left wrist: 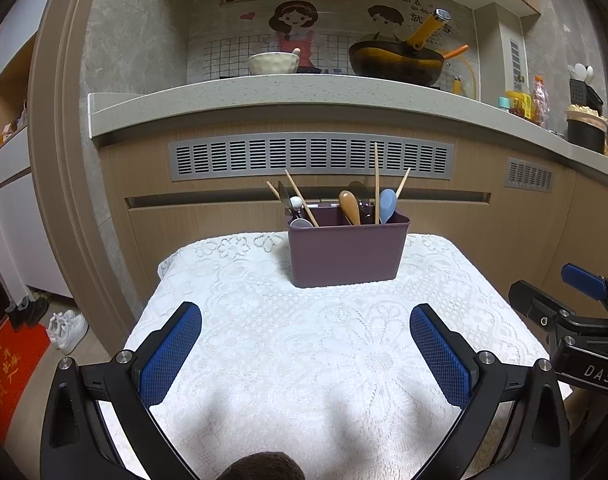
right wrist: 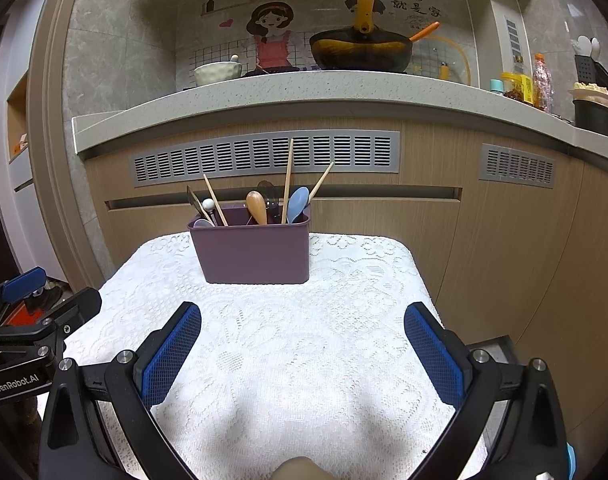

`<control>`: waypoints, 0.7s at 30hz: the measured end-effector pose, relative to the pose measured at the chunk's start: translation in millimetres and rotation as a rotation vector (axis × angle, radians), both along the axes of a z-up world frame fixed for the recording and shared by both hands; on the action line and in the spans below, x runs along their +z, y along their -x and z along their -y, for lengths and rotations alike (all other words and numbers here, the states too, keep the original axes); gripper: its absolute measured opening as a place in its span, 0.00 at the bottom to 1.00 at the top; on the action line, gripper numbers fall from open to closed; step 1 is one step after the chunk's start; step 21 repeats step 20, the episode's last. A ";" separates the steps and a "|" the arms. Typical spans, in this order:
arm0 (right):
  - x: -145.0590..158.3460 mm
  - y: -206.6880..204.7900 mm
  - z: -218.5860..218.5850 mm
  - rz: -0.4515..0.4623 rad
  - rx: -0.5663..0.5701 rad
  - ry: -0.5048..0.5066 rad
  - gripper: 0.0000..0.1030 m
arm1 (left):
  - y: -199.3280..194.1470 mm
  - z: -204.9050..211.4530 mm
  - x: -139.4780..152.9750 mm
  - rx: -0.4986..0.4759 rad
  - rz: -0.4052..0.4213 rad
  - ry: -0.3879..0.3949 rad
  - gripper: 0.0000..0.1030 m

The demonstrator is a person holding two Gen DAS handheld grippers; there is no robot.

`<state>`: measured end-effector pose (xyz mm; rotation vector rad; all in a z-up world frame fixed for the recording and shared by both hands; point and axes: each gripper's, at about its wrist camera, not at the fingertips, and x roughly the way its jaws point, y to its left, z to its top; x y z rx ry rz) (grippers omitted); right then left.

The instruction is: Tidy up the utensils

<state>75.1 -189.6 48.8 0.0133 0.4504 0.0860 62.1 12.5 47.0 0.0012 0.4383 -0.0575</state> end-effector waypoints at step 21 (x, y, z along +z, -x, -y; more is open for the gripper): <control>-2.0 -2.6 3.2 -0.011 0.021 -0.018 0.98 | 0.2 2.1 0.9 -0.003 -0.004 0.002 1.00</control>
